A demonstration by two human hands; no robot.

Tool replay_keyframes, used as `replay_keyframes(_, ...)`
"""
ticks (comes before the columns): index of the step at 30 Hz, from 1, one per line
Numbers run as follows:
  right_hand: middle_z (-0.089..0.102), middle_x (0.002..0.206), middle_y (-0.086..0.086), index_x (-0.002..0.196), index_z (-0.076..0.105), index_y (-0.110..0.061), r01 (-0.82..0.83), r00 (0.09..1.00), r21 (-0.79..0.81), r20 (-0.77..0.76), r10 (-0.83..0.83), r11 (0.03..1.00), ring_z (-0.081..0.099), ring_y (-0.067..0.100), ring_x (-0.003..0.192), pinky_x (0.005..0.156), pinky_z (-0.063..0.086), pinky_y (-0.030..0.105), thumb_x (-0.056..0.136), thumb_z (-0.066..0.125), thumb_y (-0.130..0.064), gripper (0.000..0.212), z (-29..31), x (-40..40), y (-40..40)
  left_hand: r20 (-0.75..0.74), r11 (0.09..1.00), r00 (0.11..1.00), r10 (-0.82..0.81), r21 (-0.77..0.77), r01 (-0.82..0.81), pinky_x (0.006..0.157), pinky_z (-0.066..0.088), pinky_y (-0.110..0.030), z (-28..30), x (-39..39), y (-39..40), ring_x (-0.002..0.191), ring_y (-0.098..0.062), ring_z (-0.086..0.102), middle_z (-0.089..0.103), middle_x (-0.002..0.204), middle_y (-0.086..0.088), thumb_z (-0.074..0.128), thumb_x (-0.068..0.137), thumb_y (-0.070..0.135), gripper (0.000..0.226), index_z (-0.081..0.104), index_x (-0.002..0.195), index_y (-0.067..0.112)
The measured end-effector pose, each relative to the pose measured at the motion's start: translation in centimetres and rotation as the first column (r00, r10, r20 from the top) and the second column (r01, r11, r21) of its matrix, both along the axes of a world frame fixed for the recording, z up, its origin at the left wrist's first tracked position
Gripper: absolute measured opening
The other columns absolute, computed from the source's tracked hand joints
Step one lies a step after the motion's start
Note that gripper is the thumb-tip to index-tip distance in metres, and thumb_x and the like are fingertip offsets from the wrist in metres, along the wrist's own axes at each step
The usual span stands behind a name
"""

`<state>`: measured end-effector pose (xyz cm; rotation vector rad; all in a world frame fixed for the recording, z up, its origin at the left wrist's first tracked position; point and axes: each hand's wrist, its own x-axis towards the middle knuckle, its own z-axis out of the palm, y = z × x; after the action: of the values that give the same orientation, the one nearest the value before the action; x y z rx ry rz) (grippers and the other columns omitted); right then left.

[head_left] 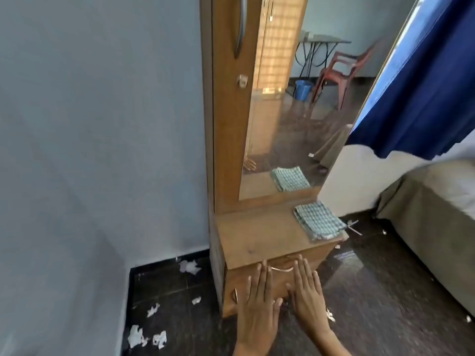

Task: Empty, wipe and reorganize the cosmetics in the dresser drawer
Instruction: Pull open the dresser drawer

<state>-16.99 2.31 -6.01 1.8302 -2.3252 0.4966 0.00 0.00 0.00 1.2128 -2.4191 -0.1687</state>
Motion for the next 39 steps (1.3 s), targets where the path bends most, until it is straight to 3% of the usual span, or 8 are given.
replay_keyframes(3, 0.002, 0.162, 0.002, 0.144, 0.032, -0.004, -0.02, 0.997, 0.047, -0.075, 0.023, 0.999, 0.004, 0.015, 0.15, 0.118, 0.009, 0.037, 0.103, 0.01, -0.043, 0.061, -4.0, -0.3, -1.4, -0.008, 1.0, 1.0, -0.019, -0.01, 0.019, 0.108, 0.024, -0.039, -3.9, -0.6, -1.9, 0.143, -0.022, 0.024, 0.024, 0.156, -0.011, 0.038, 0.092, 0.042, 0.066, 0.032, 0.146, 0.005)
replay_keyframes(9, 0.027, 0.156, 0.017, 0.145, 0.034, -0.001, 0.037, 0.996, 0.043, -0.088, -0.033, 0.998, 0.021, 0.027, 0.146, 0.117, 0.013, 0.042, 0.102, 0.016, -0.046, 0.065, -8.2, -0.6, -3.3, 0.002, 1.0, 1.0, -0.011, -0.024, 0.011, 0.113, 0.017, -0.039, -10.0, -1.4, -2.2, 0.145, -0.021, 0.017, 0.016, 0.158, -0.01, 0.037, 0.096, 0.04, 0.064, 0.025, 0.149, 0.005)
replay_keyframes(17, 0.054, 0.134, 0.017, 0.131, 0.051, -0.001, 0.015, 0.999, 0.06, -0.042, -0.012, 0.998, 0.051, 0.034, 0.125, 0.103, 0.044, 0.048, 0.084, 0.062, -0.012, 0.05, -5.8, -0.3, -3.3, -0.029, 0.997, 0.997, 0.074, 0.026, -0.074, 0.114, 0.014, -0.042, -8.7, -0.9, 1.6, 0.147, -0.021, 0.006, 0.01, 0.159, -0.011, 0.022, 0.1, 0.044, 0.063, 0.021, 0.15, 0.005)
replay_keyframes(27, 0.059, 0.129, 0.008, 0.129, 0.056, -0.008, -0.067, 0.997, 0.064, 0.043, 0.065, 0.996, 0.056, 0.029, 0.117, 0.097, 0.045, 0.044, 0.082, 0.065, -0.016, 0.048, -3.6, -0.2, 1.5, -0.038, 0.994, 0.993, 0.108, -0.027, -0.109, 0.116, 0.005, -0.04, -6.4, 0.2, 3.4, 0.147, -0.021, 0.001, 0.004, 0.16, -0.009, 0.027, 0.099, 0.043, 0.063, 0.016, 0.151, 0.007)
replay_keyframes(32, 0.068, 0.108, 0.001, 0.109, 0.068, -0.011, 0.098, 0.967, -0.33, 0.255, -0.011, 0.939, 0.067, 0.017, 0.083, 0.066, 0.054, 0.028, 0.092, 0.062, -0.014, 0.018, 0.1, 1.3, 7.3, -0.026, 0.997, 0.999, 0.021, -0.078, -0.023, 0.117, 0.004, -0.041, -5.1, 0.3, 4.1, 0.147, -0.021, -0.002, 0.005, 0.16, -0.008, 0.032, 0.098, 0.04, 0.065, 0.013, 0.152, 0.012)
replay_keyframes(35, 0.063, 0.121, 0.006, 0.118, 0.064, -0.007, 0.065, 0.978, -0.45, 0.204, 0.032, 0.891, 0.06, 0.019, 0.11, 0.088, 0.053, 0.032, 0.096, 0.059, -0.014, 0.024, 1.9, 1.8, 7.9, 0.015, 0.998, 1.0, -0.009, -0.061, 0.01, 0.119, 0.009, -0.043, -5.3, 0.4, 5.0, 0.147, -0.024, 0.005, 0.012, 0.159, -0.009, 0.029, 0.097, 0.04, 0.06, 0.02, 0.151, 0.016)
replay_keyframes(37, 0.056, 0.135, 0.008, 0.127, 0.06, -0.008, -0.024, 0.99, -0.366, 0.122, 0.074, 0.93, 0.047, 0.022, 0.131, 0.108, 0.039, 0.04, 0.099, 0.051, -0.022, 0.032, 2.1, 1.4, 7.4, 0.03, 0.999, 0.999, -0.014, -0.036, 0.015, 0.118, 0.013, -0.042, -5.6, 0.6, 6.1, 0.146, -0.025, 0.012, 0.019, 0.157, -0.009, 0.028, 0.097, 0.041, 0.058, 0.026, 0.15, 0.018)
replay_keyframes(39, 0.047, 0.145, 0.008, 0.134, 0.055, -0.01, -0.087, 0.992, -0.23, 0.066, 0.105, 0.969, 0.033, 0.023, 0.142, 0.115, 0.027, 0.045, 0.102, 0.037, -0.033, 0.044, 1.4, 1.0, 7.5, 0.032, 0.999, 0.999, -0.029, -0.014, 0.03, 0.116, 0.013, -0.042, -5.8, 0.7, 7.5, 0.145, -0.025, 0.018, 0.023, 0.156, -0.009, 0.028, 0.096, 0.041, 0.058, 0.028, 0.149, 0.018)
